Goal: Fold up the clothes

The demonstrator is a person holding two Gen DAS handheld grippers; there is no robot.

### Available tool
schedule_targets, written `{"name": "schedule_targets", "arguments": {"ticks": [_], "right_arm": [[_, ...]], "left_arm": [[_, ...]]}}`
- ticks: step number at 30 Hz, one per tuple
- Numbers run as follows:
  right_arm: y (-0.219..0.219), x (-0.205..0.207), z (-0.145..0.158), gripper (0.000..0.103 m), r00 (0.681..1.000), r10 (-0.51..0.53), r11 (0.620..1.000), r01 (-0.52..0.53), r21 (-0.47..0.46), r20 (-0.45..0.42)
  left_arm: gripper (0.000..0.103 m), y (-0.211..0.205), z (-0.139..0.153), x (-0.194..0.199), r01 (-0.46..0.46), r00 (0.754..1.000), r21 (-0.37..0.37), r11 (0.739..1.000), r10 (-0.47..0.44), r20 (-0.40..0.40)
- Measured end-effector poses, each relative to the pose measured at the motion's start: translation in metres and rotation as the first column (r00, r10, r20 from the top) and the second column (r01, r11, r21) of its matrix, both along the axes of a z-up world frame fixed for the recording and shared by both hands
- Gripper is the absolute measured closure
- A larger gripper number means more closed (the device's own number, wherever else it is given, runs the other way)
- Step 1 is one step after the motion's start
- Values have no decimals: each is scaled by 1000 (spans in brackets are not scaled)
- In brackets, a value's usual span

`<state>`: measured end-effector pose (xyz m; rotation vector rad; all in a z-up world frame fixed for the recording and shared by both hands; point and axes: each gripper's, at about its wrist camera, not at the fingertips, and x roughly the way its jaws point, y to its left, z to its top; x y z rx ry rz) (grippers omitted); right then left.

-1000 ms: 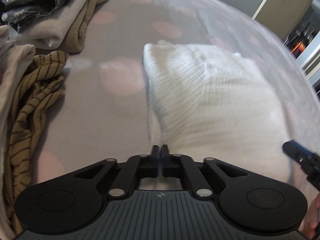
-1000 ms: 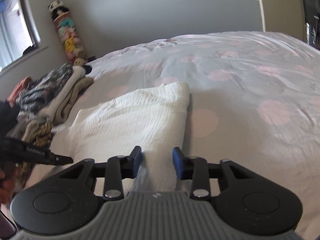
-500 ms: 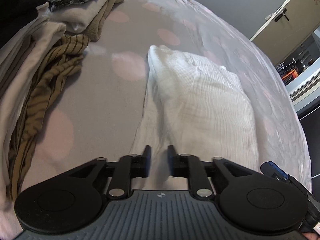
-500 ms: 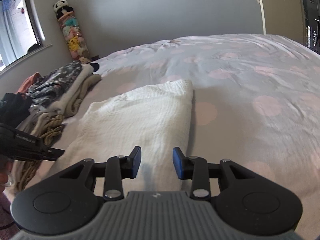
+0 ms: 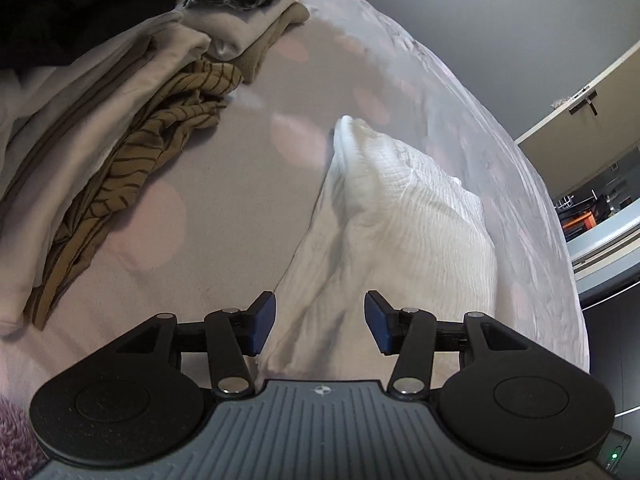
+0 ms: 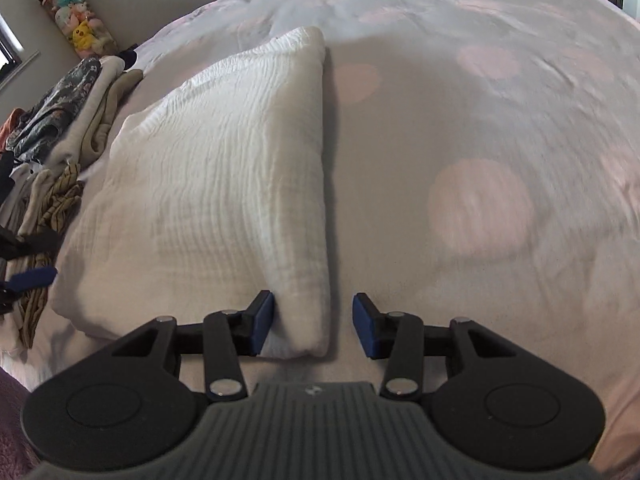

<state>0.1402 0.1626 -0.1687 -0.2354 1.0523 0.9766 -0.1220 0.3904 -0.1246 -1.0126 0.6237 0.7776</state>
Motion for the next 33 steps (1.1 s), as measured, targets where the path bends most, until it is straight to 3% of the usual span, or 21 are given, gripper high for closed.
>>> {"name": "schedule_targets", "arguments": {"ticks": [4, 7, 13, 19, 22, 26, 28, 33], "right_arm": [[0, -4, -1, 56, 1000, 9, 1000, -9, -12, 14], [-1, -2, -1, 55, 1000, 5, 1000, -5, -3, -2], [5, -2, -2, 54, 1000, 17, 1000, -17, -23, 9], [11, -7, -3, 54, 999, 34, 998, -32, -58, 40], [6, -6, -1, 54, 999, 24, 999, -22, -36, 34], [-6, -1, 6, 54, 1000, -27, 998, 26, 49, 8], [-11, 0, 11, 54, 999, -51, 994, 49, 98, 17], [-17, -2, 22, 53, 994, -90, 980, 78, 185, 59]], "left_arm": [[53, 3, -19, 22, 63, 987, -93, 994, -76, -139], [53, 0, -35, 42, 132, 950, -150, 980, -168, -263], [54, -4, -42, 60, 191, 910, -127, 973, -224, -348], [52, -11, -45, 80, 265, 853, -80, 961, -273, -444], [52, -11, -42, 74, 251, 871, -72, 965, -257, -418], [52, -3, -30, 42, 144, 957, -69, 987, -156, -244], [53, 2, -23, 26, 80, 986, -57, 995, -87, -142], [53, 3, -11, 19, 18, 998, 28, 999, -17, -58]]}}
